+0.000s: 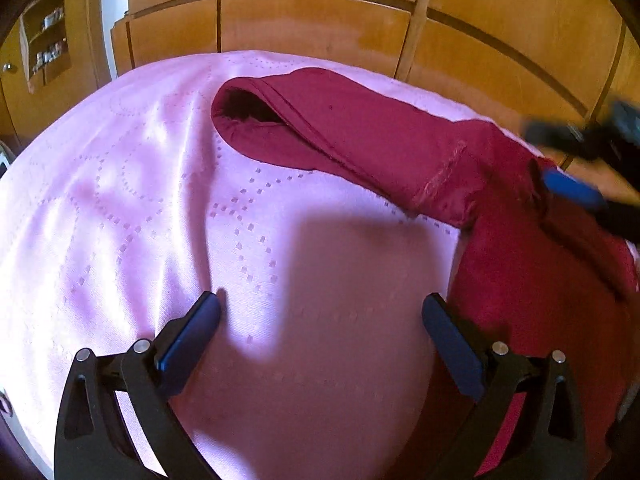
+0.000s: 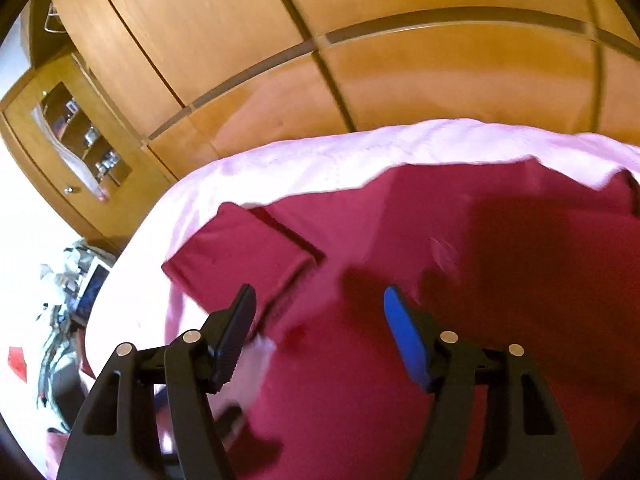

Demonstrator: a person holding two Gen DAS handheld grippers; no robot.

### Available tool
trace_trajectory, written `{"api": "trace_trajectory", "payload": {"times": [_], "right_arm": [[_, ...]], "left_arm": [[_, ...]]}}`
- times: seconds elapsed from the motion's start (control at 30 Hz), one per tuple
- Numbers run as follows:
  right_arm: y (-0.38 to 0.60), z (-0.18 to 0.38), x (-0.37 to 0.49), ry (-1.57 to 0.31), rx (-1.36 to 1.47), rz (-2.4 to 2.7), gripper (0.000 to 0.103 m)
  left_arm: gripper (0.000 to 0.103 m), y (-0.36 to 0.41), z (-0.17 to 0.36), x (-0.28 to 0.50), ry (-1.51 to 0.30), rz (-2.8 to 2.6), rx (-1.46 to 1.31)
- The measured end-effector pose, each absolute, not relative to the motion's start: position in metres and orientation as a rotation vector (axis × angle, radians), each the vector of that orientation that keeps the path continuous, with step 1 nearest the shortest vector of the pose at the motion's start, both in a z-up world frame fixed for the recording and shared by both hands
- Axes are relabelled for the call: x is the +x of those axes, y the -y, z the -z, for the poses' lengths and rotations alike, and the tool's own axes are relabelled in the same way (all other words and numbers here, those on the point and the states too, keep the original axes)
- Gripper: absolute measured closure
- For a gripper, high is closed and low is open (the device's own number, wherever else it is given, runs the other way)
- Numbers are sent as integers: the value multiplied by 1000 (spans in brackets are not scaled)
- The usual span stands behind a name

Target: Fold small clothes

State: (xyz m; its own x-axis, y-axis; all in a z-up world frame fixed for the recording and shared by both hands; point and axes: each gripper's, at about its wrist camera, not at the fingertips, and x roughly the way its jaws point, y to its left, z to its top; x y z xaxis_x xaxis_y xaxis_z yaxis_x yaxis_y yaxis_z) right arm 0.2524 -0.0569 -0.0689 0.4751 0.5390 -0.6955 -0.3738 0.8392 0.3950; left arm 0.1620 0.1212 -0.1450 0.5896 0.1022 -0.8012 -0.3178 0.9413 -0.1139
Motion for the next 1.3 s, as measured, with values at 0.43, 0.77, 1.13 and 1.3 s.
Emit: {"api": "trace_trajectory", "payload": {"times": [0.43,0.77,1.13,1.3], "right_arm": [[4,105,287,-1050,60,-642,66],[25,67,262,-951,146,-723,98],[133,8,251,-810,255,-606,98],[197,3,253,-795,288,-488,98]], "left_arm": [[2,-125,146,158,-903,-242,-266],[2,-125,146,158,-903,-242,-268],[2,-123,146,158,-905,-244,-264],[2,-122,146,162,-926,-252,-243]]}}
